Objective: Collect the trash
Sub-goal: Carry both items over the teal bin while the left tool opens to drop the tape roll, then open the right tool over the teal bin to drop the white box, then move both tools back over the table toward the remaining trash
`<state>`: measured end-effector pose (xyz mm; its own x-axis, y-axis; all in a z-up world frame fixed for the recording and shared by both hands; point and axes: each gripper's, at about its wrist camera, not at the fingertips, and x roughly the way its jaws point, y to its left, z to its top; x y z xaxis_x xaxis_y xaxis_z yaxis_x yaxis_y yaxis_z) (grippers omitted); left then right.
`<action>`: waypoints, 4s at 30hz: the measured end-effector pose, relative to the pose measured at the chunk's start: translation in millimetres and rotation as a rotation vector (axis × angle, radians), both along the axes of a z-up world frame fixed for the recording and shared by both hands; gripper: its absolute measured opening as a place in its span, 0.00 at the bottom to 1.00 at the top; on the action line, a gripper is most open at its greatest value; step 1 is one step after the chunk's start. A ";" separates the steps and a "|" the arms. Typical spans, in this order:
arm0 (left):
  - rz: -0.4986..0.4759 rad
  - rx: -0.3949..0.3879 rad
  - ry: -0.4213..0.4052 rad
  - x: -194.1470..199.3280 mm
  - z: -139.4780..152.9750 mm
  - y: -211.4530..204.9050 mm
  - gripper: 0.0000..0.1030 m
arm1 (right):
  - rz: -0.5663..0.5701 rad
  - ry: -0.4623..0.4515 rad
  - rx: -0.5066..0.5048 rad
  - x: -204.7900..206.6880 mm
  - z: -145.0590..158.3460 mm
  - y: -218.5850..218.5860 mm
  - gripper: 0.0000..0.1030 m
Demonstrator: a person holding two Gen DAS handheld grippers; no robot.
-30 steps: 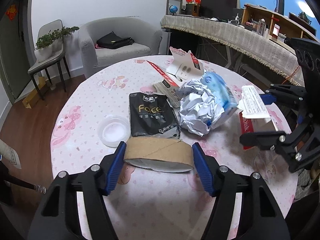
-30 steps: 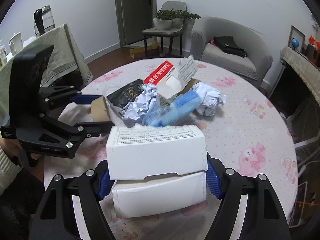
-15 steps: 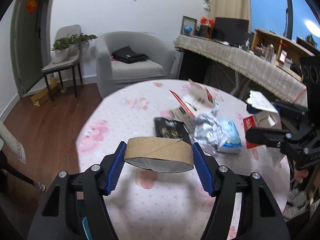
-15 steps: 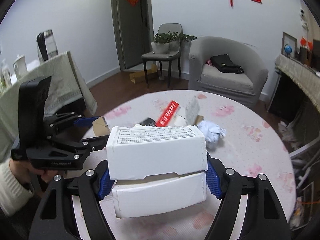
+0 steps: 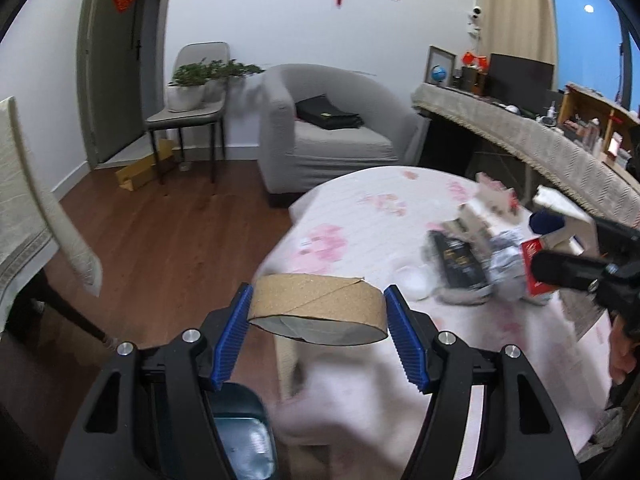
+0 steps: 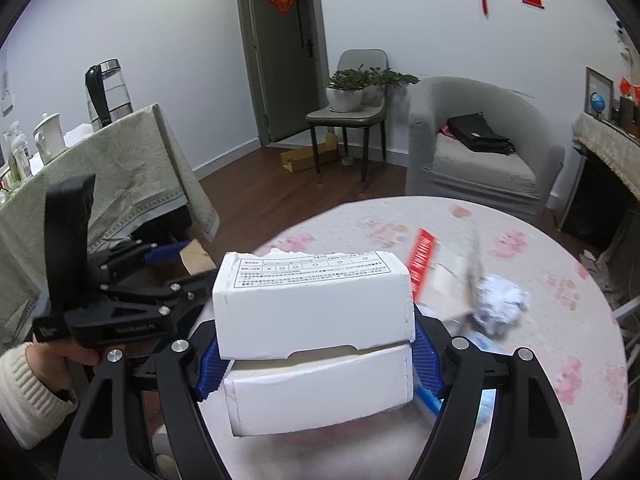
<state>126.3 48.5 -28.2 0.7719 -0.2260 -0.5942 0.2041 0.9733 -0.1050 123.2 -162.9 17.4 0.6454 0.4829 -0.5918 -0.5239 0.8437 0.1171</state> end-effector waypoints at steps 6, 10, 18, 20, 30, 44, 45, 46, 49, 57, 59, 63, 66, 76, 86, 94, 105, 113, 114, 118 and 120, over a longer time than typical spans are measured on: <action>0.038 0.007 0.031 -4.7 -11.9 37.2 0.67 | 0.053 0.002 0.023 2.6 1.8 39.2 0.74; 0.067 0.021 0.055 -9.5 -20.3 62.7 0.67 | 0.100 0.005 0.024 3.9 -0.3 70.7 0.74; 0.113 0.037 0.165 -13.5 -52.3 105.0 0.67 | 0.150 0.027 0.036 8.3 -7.4 115.2 0.74; 0.116 0.031 0.187 -14.6 -60.0 114.4 0.67 | 0.162 0.033 0.037 8.8 -9.0 126.4 0.74; 0.150 0.024 0.302 -19.7 -96.3 151.6 0.67 | 0.227 0.063 0.020 9.0 -23.8 174.5 0.74; 0.118 0.047 0.334 -23.6 -111.0 169.7 0.79 | 0.251 0.117 -0.001 18.4 -46.0 216.6 0.74; 0.123 0.043 0.331 -24.0 -109.8 172.7 0.79 | 0.250 0.123 -0.004 18.7 -48.1 218.7 0.74; 0.130 0.038 0.325 -24.3 -108.4 176.4 0.79 | 0.249 0.132 -0.010 19.6 -51.2 222.1 0.74; 0.159 0.014 0.305 -25.9 -101.1 188.7 0.77 | 0.250 0.154 -0.036 21.1 -61.8 232.1 0.74; 0.241 -0.053 0.215 -32.0 -65.1 222.8 0.67 | 0.252 0.216 -0.103 22.2 -94.0 253.6 0.74; 0.260 -0.073 0.189 -34.0 -55.4 229.8 0.67 | 0.260 0.240 -0.123 22.7 -106.8 260.8 0.74; 0.284 -0.099 0.151 -37.7 -40.7 238.5 0.60 | 0.258 0.280 -0.158 23.3 -130.1 270.6 0.74; 0.290 -0.115 0.140 -38.6 -33.9 239.0 0.58 | 0.254 0.311 -0.180 25.0 -145.4 279.2 0.74; 0.257 -0.101 0.076 -45.9 -0.8 225.5 0.46 | 0.263 0.398 -0.282 24.2 -205.6 302.9 0.74; 0.235 -0.163 0.009 -52.8 30.9 218.1 0.44 | 0.243 0.424 -0.391 13.3 -241.1 307.9 0.80; 0.226 -0.148 -0.002 -46.3 34.3 214.9 0.44 | 0.244 0.402 -0.352 10.2 -224.0 300.5 0.87; 0.194 -0.152 -0.048 -45.3 54.9 197.1 0.45 | 0.316 0.229 -0.220 -11.5 -125.3 278.0 0.87; 0.185 -0.141 -0.088 -44.3 71.1 176.6 0.51 | 0.324 0.141 -0.164 -22.0 -79.1 245.0 0.74; 0.184 -0.136 -0.090 -43.7 71.7 173.3 0.52 | 0.321 0.124 -0.166 -23.7 -72.8 238.4 0.74; 0.173 -0.122 -0.092 -39.1 73.3 158.9 0.58 | 0.303 0.086 -0.143 -25.7 -52.9 216.6 0.73; 0.166 -0.110 -0.095 -36.1 73.2 149.7 0.63 | 0.285 0.066 -0.133 -24.3 -43.3 202.3 0.73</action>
